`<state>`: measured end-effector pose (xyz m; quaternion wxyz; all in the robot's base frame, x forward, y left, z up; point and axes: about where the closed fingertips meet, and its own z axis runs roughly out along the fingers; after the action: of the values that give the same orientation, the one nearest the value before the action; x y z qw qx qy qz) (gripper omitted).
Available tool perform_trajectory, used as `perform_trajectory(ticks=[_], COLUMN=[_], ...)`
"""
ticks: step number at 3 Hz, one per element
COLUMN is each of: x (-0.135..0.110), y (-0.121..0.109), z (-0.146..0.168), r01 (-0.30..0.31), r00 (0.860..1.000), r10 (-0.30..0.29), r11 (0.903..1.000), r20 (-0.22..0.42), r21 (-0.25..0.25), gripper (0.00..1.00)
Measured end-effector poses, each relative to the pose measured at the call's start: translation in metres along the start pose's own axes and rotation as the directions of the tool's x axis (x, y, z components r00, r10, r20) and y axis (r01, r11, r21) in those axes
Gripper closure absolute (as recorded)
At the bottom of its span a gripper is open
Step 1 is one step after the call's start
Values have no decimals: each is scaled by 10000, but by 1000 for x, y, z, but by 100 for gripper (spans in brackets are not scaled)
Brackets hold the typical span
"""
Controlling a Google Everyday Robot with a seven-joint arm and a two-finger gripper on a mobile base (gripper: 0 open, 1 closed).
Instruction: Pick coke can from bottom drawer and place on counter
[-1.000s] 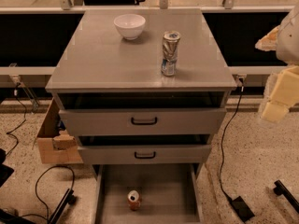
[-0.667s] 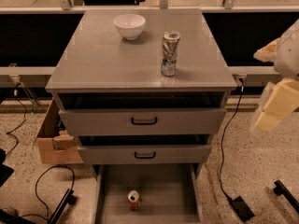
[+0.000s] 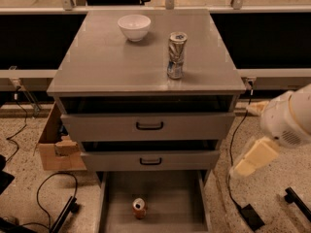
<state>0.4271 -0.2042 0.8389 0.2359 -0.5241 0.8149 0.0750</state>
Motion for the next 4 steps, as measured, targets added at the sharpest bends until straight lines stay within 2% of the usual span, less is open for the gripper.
perform_trajectory(ticks=[1, 2, 3, 4], x=[15, 24, 23, 23], y=[13, 25, 34, 35], z=[77, 143, 183, 188], r01=[-595, -1007, -994, -965], r00=[9940, 9737, 9589, 9575], r10=[639, 1150, 1207, 1191], r11=[9969, 9916, 9905, 9905], r20=[887, 1969, 2568, 2625], r21=[-515, -812, -947, -976], gripper=[0, 0, 0, 0])
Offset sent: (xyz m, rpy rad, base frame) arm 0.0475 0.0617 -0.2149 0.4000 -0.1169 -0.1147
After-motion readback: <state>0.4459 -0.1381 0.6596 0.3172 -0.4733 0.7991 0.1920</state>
